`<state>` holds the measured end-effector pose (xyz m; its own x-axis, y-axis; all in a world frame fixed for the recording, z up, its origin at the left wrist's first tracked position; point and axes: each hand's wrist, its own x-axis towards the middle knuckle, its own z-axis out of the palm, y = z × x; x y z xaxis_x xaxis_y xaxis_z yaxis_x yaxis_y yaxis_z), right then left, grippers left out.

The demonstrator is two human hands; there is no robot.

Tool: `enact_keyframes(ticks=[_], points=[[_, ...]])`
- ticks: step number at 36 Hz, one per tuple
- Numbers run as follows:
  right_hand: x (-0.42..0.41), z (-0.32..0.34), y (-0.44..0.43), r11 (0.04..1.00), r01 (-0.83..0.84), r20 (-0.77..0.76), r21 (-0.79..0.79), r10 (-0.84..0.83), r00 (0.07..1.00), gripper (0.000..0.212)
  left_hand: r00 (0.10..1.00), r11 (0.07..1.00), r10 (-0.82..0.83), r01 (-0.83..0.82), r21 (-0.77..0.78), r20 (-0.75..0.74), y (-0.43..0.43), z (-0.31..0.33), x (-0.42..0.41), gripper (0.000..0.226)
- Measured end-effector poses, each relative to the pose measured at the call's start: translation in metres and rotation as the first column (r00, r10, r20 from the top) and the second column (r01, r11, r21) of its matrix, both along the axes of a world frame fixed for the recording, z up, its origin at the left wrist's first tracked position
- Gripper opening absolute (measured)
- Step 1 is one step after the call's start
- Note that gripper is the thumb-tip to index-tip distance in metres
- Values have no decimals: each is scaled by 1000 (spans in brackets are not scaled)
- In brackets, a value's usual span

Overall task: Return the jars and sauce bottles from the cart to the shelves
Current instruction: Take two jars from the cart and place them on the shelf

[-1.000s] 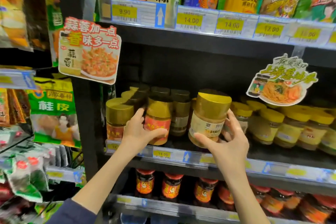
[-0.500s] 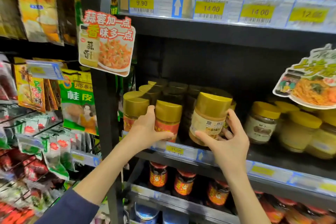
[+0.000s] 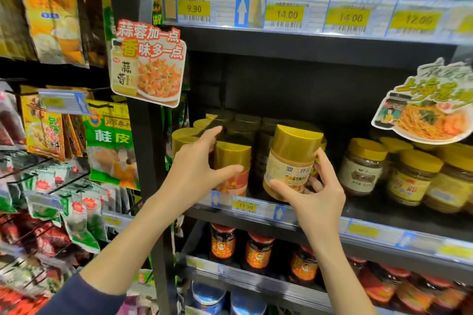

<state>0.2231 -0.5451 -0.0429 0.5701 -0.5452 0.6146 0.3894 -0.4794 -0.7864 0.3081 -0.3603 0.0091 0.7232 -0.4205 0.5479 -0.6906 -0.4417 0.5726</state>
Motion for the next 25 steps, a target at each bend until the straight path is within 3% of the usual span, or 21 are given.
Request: enact_keyframes(ticks=[3, 6, 10, 14, 19, 25], points=[[-2, 4, 3, 1000, 21, 12, -16, -21, 1000, 96, 989, 999, -38, 43, -28, 144, -8, 22, -7, 83], [-4, 6, 6, 998, 47, 14, -37, -47, 999, 95, 977, 995, -101, 99, 16, 190, -23, 44, -10, 85], [-7, 8, 12, 996, 75, -2, -40, -76, 997, 97, 964, 954, -235, 204, 218, 123, -49, 68, -12, 95], [-9, 6, 15, 994, 107, 5, -26, -107, 994, 99, 977, 880, -178, 106, 463, 115, -70, 85, -12, 100], [-14, 6, 14, 983, 174, -13, -54, -175, 985, 100, 965, 841, -222, 118, 528, 137, -83, 97, -11, 78], [-21, 6, 15, 955, 256, -24, -148, -262, 965, 96, 950, 804, -305, 220, 552, 66, -89, 106, -5, 77]])
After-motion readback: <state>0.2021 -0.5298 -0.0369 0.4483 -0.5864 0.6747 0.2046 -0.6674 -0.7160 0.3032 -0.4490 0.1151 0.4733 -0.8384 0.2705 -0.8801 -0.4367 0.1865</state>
